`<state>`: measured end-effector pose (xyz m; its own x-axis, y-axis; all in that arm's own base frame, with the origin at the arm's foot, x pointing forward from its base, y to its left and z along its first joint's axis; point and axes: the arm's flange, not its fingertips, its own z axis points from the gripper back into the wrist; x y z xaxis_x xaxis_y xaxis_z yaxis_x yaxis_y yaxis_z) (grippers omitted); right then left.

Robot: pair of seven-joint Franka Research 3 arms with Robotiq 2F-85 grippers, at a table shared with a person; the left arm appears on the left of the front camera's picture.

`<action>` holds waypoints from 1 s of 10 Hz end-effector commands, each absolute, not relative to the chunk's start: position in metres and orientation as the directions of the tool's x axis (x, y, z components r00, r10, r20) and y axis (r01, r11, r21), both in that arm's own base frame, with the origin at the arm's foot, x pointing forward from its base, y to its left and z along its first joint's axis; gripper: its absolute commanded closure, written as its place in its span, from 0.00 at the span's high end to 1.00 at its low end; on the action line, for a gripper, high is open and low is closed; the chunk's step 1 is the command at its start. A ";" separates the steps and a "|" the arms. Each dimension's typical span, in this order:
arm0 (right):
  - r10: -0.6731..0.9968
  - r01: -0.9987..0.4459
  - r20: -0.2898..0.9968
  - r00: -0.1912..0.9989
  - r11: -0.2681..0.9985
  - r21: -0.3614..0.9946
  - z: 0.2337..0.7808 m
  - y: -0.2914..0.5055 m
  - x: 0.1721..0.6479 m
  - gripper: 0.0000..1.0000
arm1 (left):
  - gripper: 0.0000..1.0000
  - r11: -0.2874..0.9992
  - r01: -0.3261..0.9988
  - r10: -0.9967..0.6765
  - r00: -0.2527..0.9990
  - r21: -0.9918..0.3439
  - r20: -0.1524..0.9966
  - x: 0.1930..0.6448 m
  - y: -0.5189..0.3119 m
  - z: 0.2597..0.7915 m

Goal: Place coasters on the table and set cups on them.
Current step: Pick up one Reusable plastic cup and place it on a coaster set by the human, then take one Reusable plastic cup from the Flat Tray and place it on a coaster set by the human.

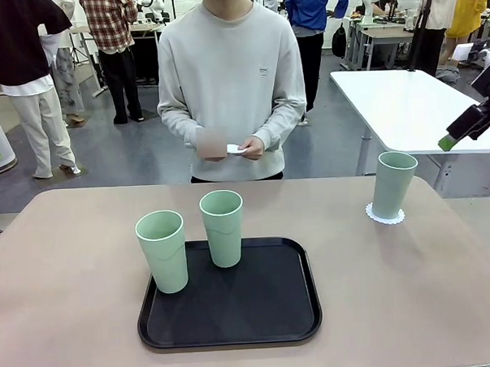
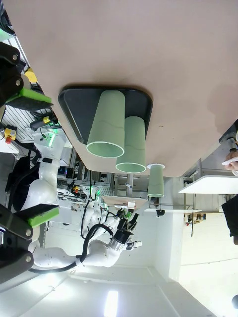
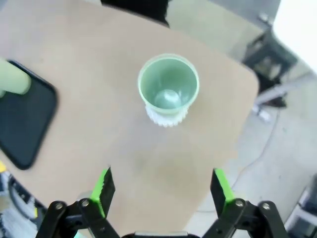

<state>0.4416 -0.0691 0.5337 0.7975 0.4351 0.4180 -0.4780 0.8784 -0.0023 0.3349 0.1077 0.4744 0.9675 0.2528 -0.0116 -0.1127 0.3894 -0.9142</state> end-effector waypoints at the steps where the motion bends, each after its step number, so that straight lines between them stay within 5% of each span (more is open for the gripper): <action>1: 0.448 -0.483 0.295 0.844 0.874 0.056 0.532 -0.054 0.440 1.00 | 1.00 0.374 -0.092 0.247 0.969 -0.923 0.003 0.336 0.106 0.475; 10: 0.444 -0.474 0.354 0.823 0.880 -0.001 0.529 -0.061 0.440 1.00 | 1.00 0.374 -0.092 0.247 0.969 -0.923 0.003 0.336 0.106 0.475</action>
